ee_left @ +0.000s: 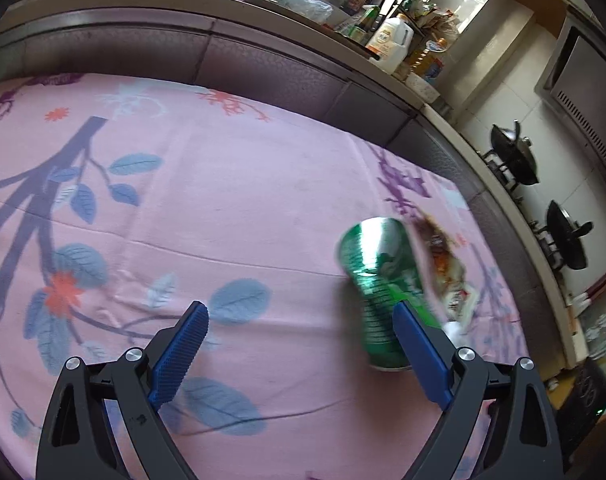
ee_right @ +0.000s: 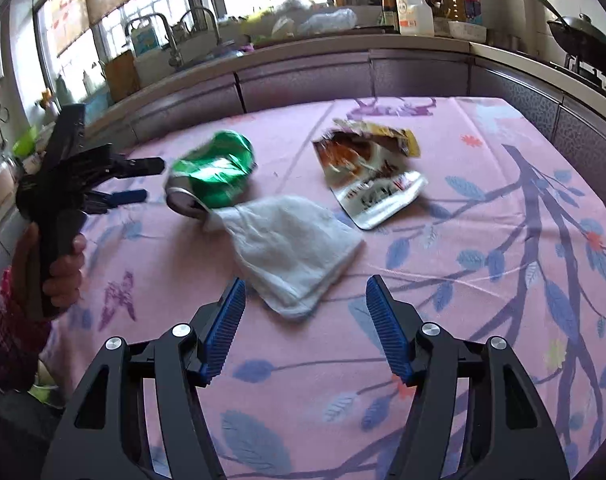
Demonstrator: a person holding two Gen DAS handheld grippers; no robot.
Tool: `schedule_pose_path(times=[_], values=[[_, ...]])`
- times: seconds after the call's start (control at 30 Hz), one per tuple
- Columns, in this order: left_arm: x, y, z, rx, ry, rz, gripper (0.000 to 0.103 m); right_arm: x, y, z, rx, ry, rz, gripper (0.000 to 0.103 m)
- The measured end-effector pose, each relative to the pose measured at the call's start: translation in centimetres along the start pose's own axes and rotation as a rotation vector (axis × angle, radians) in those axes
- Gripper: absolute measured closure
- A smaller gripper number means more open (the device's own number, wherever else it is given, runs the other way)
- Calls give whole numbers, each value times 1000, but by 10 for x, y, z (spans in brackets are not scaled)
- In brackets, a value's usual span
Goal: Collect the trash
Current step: 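Grasp the green can with the left tool while the right tool grasps the white plastic bag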
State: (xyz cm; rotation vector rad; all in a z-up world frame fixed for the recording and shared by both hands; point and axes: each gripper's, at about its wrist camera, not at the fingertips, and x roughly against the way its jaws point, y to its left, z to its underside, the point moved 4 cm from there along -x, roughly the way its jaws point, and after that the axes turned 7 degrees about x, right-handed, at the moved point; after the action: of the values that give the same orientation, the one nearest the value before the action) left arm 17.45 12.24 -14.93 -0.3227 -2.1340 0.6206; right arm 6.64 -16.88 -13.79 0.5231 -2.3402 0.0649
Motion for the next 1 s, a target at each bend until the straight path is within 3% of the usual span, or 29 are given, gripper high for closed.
schedule_pose_path(times=[0.17, 0.33, 0.5, 0.57, 0.63, 0.7, 0.73, 0.77, 0.87, 1.0], values=[[-11, -20, -5, 14, 71, 83, 10, -7, 7, -7, 27, 5, -19, 41], [-29, -27, -6, 63, 144, 160, 16, -14, -16, -7, -103, 6, -68, 41], [-43, -31, -4, 80, 181, 188, 33, -24, -42, -12, -190, 15, -82, 42], [-48, -33, -2, 89, 197, 201, 50, -35, -50, -17, -229, 22, -90, 43], [-49, -37, -2, 95, 195, 234, 62, -45, -52, -20, -251, 28, -108, 53], [-46, -40, -3, 78, 179, 239, 70, -56, -46, -21, -267, 41, -143, 56], [-44, -42, -4, 67, 169, 237, 73, -57, -39, -22, -260, 38, -164, 63], [-42, -42, -4, 60, 159, 237, 76, -62, -24, -21, -249, 57, -233, 64], [-38, -29, -5, 83, 141, 267, 76, -65, 20, -14, -132, 84, -275, 64], [-33, -10, -5, 143, 112, 323, 77, -59, 48, -6, -66, 110, -304, 63]])
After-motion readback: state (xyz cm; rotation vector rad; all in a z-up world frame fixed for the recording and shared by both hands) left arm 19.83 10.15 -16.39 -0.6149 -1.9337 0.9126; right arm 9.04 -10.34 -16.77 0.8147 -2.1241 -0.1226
